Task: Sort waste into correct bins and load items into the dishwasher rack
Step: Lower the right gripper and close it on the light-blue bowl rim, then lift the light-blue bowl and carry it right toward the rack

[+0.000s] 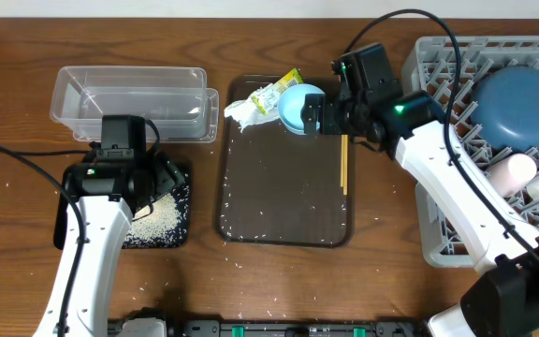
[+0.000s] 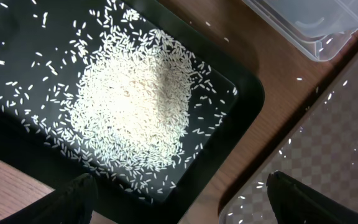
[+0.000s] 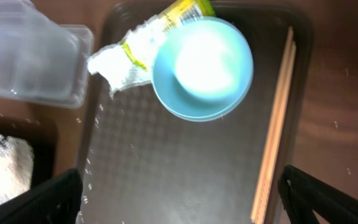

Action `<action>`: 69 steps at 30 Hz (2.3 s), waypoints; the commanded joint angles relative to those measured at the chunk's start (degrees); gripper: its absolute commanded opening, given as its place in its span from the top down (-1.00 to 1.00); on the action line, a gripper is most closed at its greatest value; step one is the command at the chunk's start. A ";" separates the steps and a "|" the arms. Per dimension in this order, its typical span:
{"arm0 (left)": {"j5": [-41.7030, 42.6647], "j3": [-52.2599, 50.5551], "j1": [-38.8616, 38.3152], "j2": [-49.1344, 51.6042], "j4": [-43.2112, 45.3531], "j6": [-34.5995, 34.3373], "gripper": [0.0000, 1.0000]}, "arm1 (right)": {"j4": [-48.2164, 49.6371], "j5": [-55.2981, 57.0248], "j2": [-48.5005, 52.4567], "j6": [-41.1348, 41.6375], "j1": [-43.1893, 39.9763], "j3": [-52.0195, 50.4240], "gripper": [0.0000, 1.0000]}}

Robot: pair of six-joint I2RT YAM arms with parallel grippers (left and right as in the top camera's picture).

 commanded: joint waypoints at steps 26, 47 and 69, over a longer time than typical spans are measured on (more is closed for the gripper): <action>-0.70 0.90 0.28 0.26 -0.22 0.76 -0.80 | 11.50 9.31 18.75 -10.16 7.48 5.95 -0.81; -0.70 0.90 0.28 0.26 -0.22 0.76 -0.81 | 6.25 16.41 24.33 -11.06 10.88 6.84 0.03; -0.70 0.90 0.28 0.26 -0.22 0.76 -0.81 | -6.88 12.94 23.63 -11.08 12.33 7.32 0.18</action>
